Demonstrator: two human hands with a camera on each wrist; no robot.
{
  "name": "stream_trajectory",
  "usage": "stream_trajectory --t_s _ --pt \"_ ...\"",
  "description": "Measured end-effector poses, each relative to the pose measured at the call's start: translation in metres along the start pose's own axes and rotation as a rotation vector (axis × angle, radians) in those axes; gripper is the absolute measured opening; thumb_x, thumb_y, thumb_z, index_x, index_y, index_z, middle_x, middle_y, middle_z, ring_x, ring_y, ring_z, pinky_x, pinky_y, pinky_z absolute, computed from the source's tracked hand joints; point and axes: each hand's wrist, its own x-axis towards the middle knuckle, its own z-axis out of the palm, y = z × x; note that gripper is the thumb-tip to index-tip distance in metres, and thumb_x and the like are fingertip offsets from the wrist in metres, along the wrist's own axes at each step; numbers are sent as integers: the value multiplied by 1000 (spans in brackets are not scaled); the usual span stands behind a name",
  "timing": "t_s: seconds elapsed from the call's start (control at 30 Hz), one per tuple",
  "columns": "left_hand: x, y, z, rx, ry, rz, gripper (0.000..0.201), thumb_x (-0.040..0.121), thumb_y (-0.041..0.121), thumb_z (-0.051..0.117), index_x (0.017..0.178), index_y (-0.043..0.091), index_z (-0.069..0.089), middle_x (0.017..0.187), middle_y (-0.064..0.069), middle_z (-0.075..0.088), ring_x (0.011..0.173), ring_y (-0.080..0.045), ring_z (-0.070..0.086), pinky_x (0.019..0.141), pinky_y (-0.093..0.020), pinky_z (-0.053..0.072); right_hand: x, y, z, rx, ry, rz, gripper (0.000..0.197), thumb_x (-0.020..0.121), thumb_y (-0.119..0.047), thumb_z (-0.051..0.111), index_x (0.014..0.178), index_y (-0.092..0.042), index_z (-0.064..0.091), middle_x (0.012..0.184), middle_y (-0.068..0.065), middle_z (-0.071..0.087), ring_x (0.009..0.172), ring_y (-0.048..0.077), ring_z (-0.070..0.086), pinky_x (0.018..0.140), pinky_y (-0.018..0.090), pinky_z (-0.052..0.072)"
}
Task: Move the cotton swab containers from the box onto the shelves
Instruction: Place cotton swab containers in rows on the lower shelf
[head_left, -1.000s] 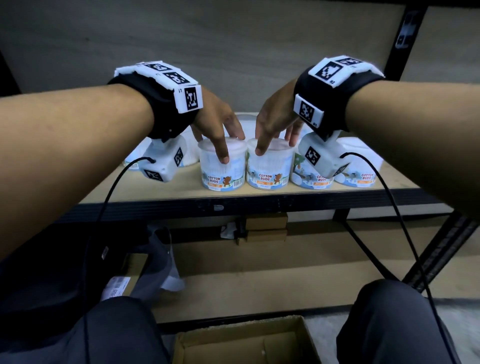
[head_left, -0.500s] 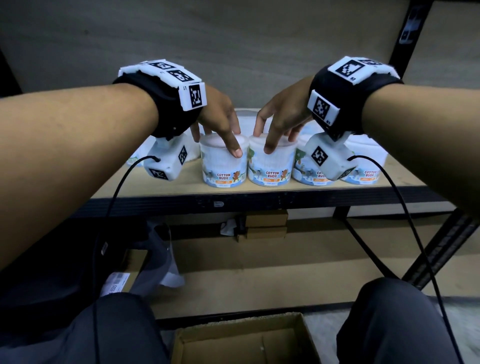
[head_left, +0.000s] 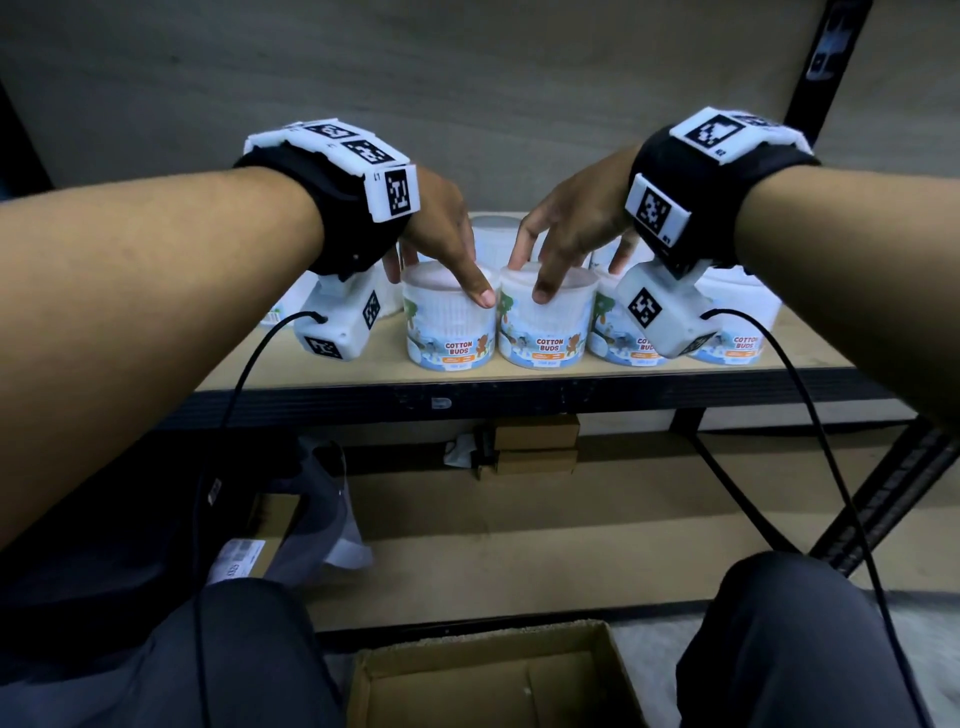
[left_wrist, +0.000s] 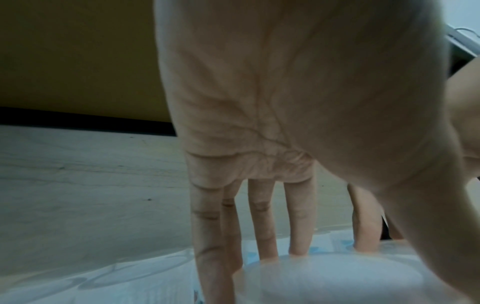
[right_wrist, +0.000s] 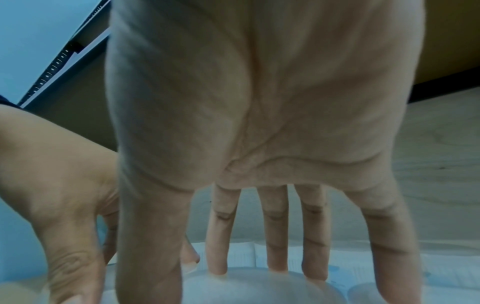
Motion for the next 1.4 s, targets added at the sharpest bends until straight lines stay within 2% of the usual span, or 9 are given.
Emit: stream_trajectory --t_s 0.2,0.37,0.6,0.77,0.83,0.9,1.13,1.23,1.4 --pt "0 0 -1 -2 -32 14 74 42 55 85 109 23 75 99 4 71 100 -27 67 79 -45 60 0 1 0 15 4 -4 47 86 -19 74 130 -24 59 129 0 60 110 16 53 34 7 40" --pt "1 -1 -2 18 -51 31 76 36 58 85 103 25 77 101 2 73 100 -26 68 78 -45 61 2 3 -1 18 3 -9 49 84 -19 75 130 -25 59 129 1 59 110 16 53 35 6 41" --pt "3 -3 -2 21 -56 39 70 42 58 85 104 27 77 103 3 72 101 -26 67 78 -44 61 6 5 -2 10 -11 15 48 82 -23 77 127 -28 61 128 -2 61 118 20 56 36 8 43" --pt "2 -4 -2 16 -51 50 64 47 57 86 103 28 78 103 4 73 102 -24 67 78 -44 61 8 5 -3 -16 -7 33 47 79 -31 80 122 -36 62 126 -7 61 116 19 59 56 20 47" --pt "2 -5 -3 22 -52 53 56 54 55 86 103 29 78 104 5 72 103 -23 66 79 -43 61 8 6 -3 -9 -14 36 46 76 -33 81 119 -38 63 124 -7 62 114 19 59 73 30 55" --pt "2 -6 -3 32 -54 58 48 60 53 85 102 31 78 108 6 72 106 -21 65 79 -42 61 10 7 -3 -2 -14 36 45 74 -35 83 115 -41 65 120 -8 64 111 18 61 85 40 55" --pt "1 -8 -1 22 -25 62 54 55 57 86 103 33 77 109 9 70 108 -19 63 73 -36 62 11 8 -4 -6 -25 35 47 74 -36 82 117 -42 64 120 -8 63 111 17 61 87 40 55" --pt "-1 -8 -1 20 -2 61 66 56 61 83 113 30 73 118 6 66 113 -20 60 77 -37 61 11 7 -6 -1 -56 47 48 73 -39 83 116 -42 64 121 -9 63 111 17 60 89 42 54" --pt "-6 -18 -10 19 87 83 61 69 68 71 115 29 69 119 5 62 104 -19 64 80 -40 61 12 -3 -15 10 -24 65 59 66 -58 79 119 -41 62 128 -5 57 115 20 58 93 43 51"
